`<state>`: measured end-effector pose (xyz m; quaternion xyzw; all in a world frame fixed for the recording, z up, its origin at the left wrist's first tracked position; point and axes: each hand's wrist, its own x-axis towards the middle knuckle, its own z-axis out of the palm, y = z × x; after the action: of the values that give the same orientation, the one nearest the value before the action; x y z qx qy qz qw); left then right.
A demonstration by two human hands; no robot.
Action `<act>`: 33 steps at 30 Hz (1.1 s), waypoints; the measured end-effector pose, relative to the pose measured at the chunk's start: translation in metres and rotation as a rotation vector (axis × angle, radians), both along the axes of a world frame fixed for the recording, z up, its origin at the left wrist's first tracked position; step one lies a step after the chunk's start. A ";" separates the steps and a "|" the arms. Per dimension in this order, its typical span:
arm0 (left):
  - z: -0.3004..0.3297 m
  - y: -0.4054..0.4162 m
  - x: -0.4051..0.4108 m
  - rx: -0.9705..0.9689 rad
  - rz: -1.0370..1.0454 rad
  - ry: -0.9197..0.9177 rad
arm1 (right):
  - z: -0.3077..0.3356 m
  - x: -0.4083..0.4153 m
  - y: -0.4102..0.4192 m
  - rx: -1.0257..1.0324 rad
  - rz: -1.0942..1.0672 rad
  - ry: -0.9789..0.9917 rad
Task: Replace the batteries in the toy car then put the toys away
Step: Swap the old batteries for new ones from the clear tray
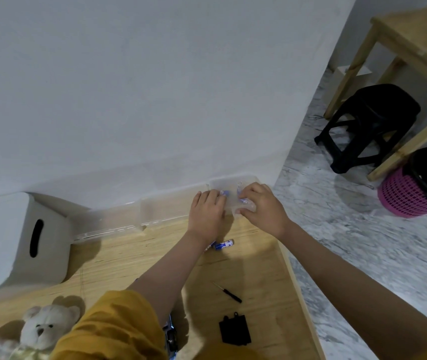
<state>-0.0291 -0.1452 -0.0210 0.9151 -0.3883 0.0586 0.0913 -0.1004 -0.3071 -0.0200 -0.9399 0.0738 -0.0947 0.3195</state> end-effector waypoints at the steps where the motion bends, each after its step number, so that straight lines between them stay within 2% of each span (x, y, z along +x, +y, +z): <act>1: 0.000 0.000 0.000 0.006 -0.001 0.010 | 0.001 0.000 0.000 -0.007 0.004 0.019; 7: 0.000 0.000 0.000 0.004 -0.003 0.033 | -0.003 0.002 0.008 -0.193 -0.035 -0.005; 12: -0.002 0.000 0.003 -0.029 -0.025 0.001 | -0.009 -0.001 0.014 -0.404 -0.003 -0.120; 20: -0.007 0.002 0.003 -0.070 -0.045 -0.025 | -0.012 -0.005 0.016 -0.457 -0.021 -0.150; 25: -0.002 0.009 0.002 -0.035 -0.014 0.209 | -0.011 -0.008 0.025 -0.418 -0.054 -0.171; 29: 0.006 0.037 -0.011 -0.230 0.060 0.389 | -0.020 -0.024 0.040 -0.449 0.111 -0.297; 33: 0.010 0.079 -0.040 -0.398 0.195 0.462 | -0.029 -0.036 0.066 -0.457 0.301 -0.165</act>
<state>-0.0689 -0.0662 -0.0112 0.9013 -0.2487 -0.0677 0.3482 -0.1368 -0.2415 -0.0493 -0.9771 -0.1159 -0.1367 0.1148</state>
